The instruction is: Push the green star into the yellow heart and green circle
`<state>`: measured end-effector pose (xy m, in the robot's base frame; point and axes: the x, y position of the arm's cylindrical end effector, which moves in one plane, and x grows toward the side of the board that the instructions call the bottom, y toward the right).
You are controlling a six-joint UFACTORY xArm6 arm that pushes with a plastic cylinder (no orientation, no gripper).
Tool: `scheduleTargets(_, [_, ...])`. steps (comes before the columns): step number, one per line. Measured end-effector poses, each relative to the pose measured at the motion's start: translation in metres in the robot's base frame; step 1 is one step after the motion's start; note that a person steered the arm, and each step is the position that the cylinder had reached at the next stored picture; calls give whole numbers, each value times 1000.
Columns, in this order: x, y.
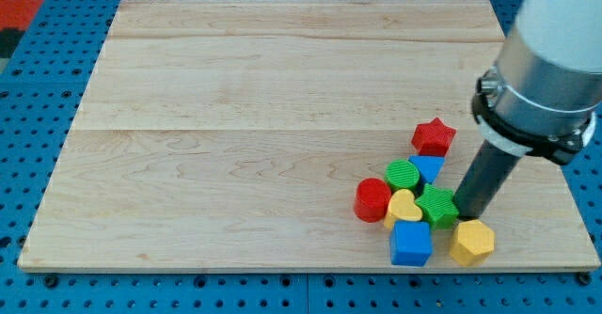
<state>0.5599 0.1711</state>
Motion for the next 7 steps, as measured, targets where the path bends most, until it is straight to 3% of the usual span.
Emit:
scheduleTargets(1, [1, 43])
scheduleTargets(2, [30, 79])
scheduleTargets(3, [59, 67])
scheduleTargets(5, [-6, -22])
scheduleTargets(7, [-10, 14])
